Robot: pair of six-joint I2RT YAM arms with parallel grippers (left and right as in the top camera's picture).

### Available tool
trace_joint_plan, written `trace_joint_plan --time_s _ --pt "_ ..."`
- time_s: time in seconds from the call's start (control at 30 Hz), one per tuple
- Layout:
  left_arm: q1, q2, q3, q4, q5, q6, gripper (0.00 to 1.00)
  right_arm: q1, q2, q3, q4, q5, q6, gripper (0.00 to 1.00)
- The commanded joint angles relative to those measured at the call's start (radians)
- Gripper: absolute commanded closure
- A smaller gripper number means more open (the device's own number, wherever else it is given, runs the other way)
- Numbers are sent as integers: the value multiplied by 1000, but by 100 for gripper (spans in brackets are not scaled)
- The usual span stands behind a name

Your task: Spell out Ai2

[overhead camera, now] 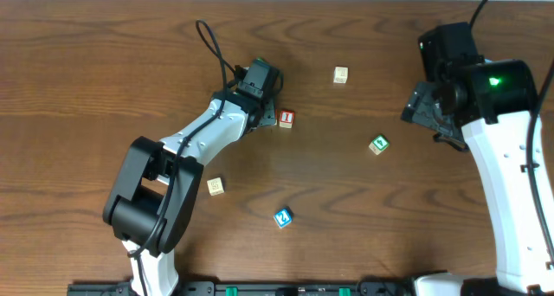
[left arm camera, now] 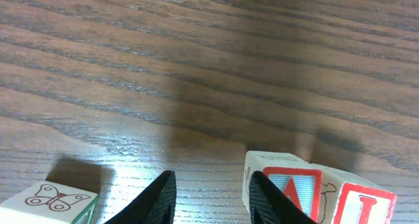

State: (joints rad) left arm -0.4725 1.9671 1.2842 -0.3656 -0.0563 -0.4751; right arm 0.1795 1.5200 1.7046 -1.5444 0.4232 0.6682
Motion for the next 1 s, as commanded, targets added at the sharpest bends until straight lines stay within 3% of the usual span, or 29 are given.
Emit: trace_joint_plan --time_s 0.0,0.63,0.73,0.97 --pt "0 -9 -8 -4 2 -5 61 -9 -11 1 0 21 -11 1" --pt "0 -9 -8 1 2 -5 53 -9 -11 1 0 21 -11 1" --pt "0 -9 -8 4 2 -5 46 -9 -11 1 0 21 -11 1" --pt "0 -9 -8 5 1 -5 48 -9 -11 1 0 21 -11 1"
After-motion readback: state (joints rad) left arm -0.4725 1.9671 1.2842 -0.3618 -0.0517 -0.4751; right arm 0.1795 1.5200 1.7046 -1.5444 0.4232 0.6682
